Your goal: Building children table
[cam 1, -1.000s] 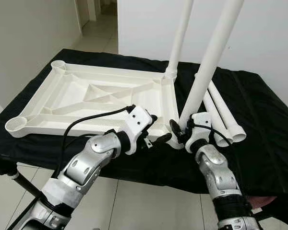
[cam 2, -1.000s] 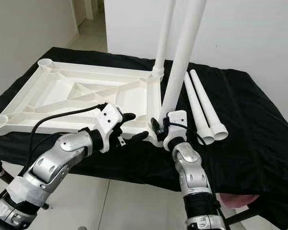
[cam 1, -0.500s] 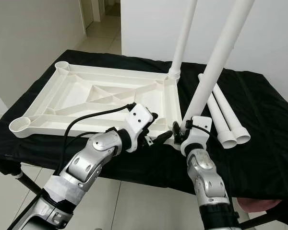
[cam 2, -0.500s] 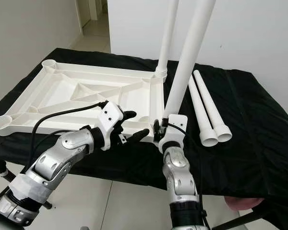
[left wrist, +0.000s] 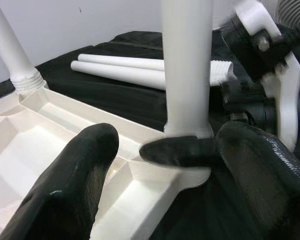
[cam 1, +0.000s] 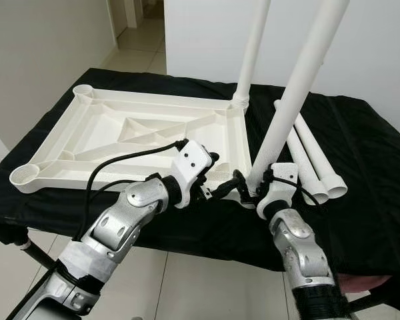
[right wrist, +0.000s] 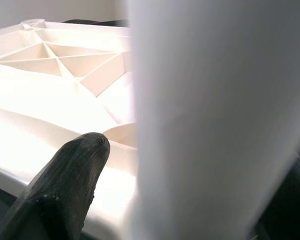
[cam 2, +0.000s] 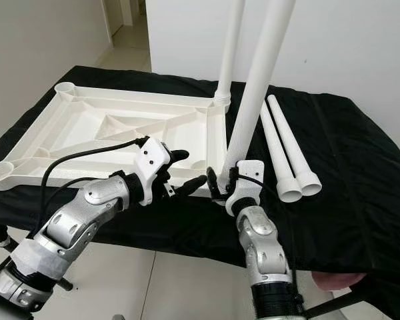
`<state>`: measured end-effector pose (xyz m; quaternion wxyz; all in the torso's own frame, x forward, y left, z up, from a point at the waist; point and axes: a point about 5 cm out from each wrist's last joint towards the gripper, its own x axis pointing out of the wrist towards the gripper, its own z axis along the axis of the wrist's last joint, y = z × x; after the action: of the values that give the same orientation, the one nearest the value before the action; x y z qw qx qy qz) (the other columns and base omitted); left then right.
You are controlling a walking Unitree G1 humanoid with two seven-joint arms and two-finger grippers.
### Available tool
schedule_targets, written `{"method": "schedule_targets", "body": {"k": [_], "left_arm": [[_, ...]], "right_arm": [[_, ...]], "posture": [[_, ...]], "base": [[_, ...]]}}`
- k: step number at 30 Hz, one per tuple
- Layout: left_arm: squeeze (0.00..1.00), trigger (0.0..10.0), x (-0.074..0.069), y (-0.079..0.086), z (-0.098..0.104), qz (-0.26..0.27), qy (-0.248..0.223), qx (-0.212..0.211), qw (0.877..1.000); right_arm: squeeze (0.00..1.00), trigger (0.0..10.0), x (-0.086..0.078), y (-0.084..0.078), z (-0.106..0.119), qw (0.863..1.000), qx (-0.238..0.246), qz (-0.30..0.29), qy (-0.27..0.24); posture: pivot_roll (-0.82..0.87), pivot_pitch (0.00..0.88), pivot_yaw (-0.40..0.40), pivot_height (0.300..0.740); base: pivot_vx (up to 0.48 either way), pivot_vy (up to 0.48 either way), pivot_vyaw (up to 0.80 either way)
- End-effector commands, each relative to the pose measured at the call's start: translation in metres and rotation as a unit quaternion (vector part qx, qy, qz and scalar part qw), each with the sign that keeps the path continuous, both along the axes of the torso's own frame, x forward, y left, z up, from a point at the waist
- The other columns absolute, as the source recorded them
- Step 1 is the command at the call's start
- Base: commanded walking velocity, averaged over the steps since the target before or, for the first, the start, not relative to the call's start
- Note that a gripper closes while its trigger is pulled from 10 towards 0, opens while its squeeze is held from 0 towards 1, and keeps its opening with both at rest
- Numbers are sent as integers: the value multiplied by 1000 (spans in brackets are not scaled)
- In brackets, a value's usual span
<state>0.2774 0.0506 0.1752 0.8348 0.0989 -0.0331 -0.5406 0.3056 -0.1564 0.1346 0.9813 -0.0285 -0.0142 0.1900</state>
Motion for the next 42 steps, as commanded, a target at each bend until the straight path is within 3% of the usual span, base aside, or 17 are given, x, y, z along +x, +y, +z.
{"method": "schedule_targets", "body": {"k": [1, 13, 14, 16, 17, 24, 25, 26, 35, 42], "left_arm": [[0, 10000, -8, -4, -1, -48, 6, 7, 999], [0, 10000, -16, -6, -7, -58, 17, 11, 998], [0, 10000, -16, -6, -7, -58, 17, 13, 998], [0, 10000, -16, -6, -7, -58, 17, 13, 998], [0, 10000, -17, -6, -7, -58, 17, 14, 998], [0, 10000, -20, -5, -9, -65, 18, 17, 998], [0, 10000, -21, -5, -9, -65, 18, 18, 998], [0, 10000, -21, -5, -9, -65, 19, 18, 998], [0, 10000, -21, -6, -10, -64, 18, 19, 998], [0, 10000, -21, -6, -10, -64, 16, 19, 998]], "right_arm": [[0, 10000, 1, 2, -2, 1000, -3, 27, 0], [0, 10000, 24, -13, -8, 990, -94, 103, 18], [0, 4196, 26, -13, -11, 989, -95, 112, 24], [0, 4196, 26, -13, -11, 989, -95, 112, 24], [0, 0, 26, -14, -13, 988, -94, 120, 30], [0, 0, 24, -13, -23, 984, -93, 145, 46], [0, 4235, 23, -12, -26, 984, -88, 146, 54], [0, 10000, 22, -11, -29, 984, -83, 146, 62], [0, 10000, 21, -3, -37, 990, -58, 103, 79], [0, 10000, 15, 15, -41, 996, -8, 19, 91]], "posture": [[-87, 0, -8, 740], [-71, 0, -17, 740], [-64, 0, -17, 740], [-64, 0, -17, 740], [-63, 0, -15, 740], [-52, 0, -28, 740], [-51, 0, -32, 740], [-50, 0, -35, 740], [-52, 0, -45, 740], [-57, 0, -47, 740]], "base": [[0, 0, 0], [0, 0, 0], [0, 0, 0], [0, 0, 0], [0, 0, 0], [0, 0, 0], [0, 0, 0], [0, 0, 0], [0, 0, 0], [0, 0, 0]]}}
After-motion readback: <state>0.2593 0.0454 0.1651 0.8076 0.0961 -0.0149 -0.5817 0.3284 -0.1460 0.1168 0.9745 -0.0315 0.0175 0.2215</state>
